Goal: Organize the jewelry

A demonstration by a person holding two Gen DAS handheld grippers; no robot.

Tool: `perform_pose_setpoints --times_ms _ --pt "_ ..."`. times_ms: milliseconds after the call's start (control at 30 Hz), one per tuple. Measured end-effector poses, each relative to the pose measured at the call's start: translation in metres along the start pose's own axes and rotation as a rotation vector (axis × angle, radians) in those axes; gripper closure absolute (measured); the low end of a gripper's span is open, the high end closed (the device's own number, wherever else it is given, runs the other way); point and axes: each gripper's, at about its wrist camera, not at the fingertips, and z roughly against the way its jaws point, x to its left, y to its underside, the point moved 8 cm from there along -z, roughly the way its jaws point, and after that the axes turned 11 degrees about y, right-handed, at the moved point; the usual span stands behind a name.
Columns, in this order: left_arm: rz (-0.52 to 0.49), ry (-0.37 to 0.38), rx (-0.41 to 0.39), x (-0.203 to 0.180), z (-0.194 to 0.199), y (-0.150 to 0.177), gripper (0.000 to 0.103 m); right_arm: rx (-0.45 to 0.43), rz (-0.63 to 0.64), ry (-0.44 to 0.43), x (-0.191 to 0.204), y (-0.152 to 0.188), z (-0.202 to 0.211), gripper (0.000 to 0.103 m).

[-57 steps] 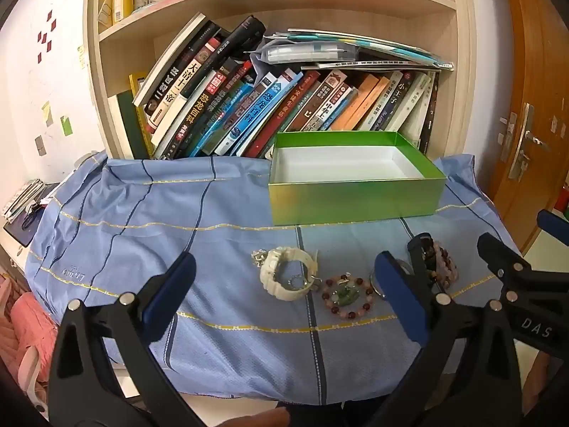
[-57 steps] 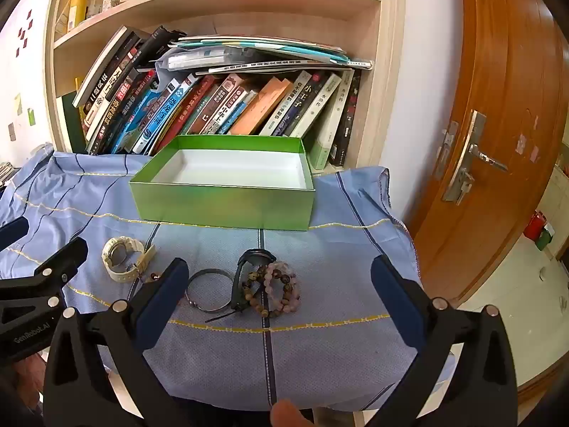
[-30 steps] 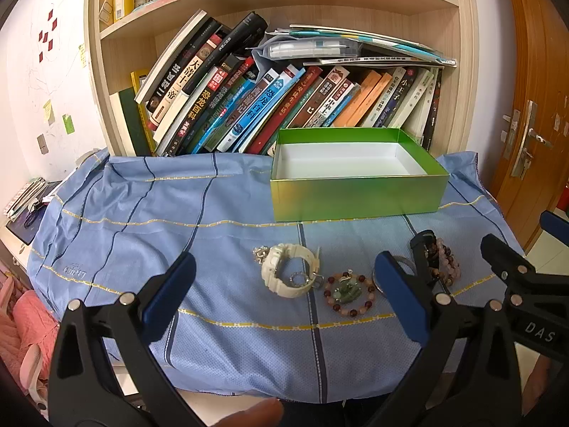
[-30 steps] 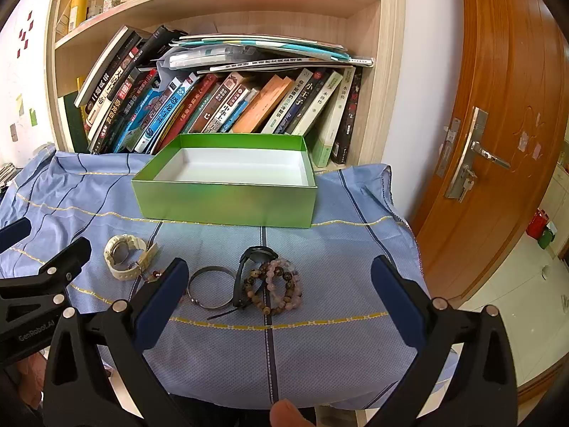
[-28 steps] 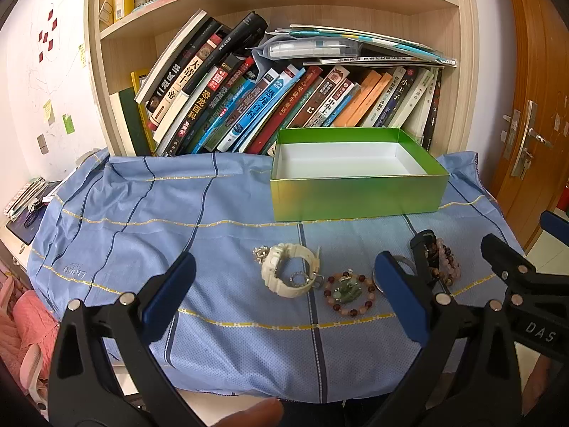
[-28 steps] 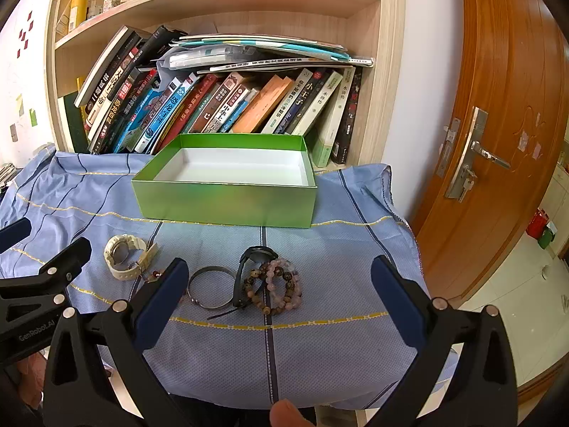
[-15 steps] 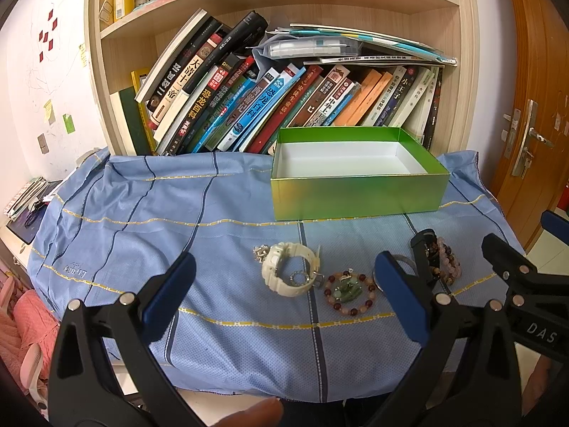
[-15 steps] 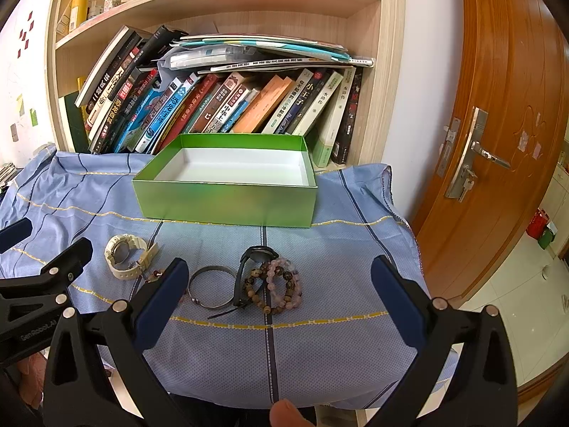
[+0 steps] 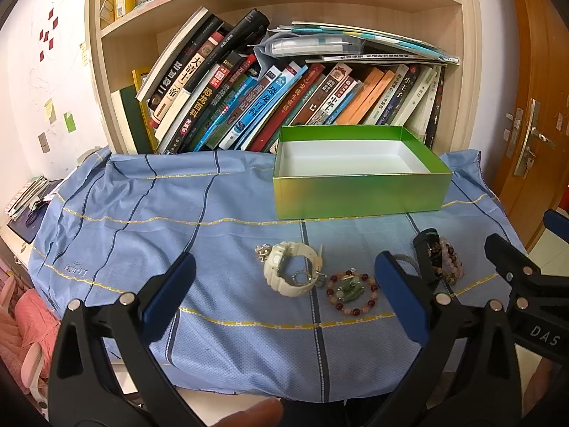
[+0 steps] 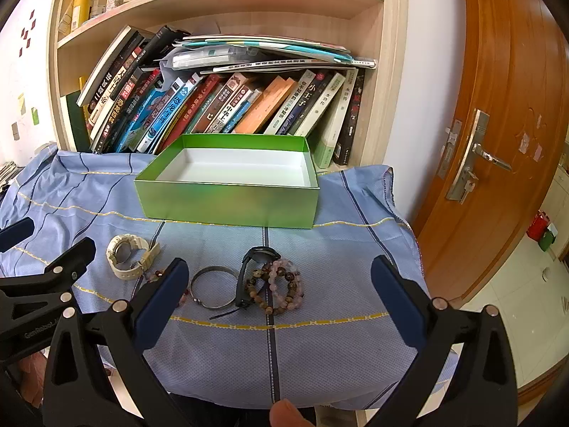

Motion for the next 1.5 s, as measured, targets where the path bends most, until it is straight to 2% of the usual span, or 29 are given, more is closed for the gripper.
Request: perform_pose_setpoints --times_ms 967,1067,1500 --pt "-0.005 -0.003 0.016 0.007 -0.005 0.006 0.004 0.004 -0.001 0.000 -0.006 -0.001 -0.007 0.003" --pt "-0.004 -0.003 0.016 0.006 -0.006 0.006 0.004 0.004 -0.002 0.000 0.004 0.001 0.002 0.003" --pt "-0.007 -0.007 0.026 0.004 -0.006 0.010 0.004 0.007 -0.002 0.001 0.003 0.002 0.000 0.003"
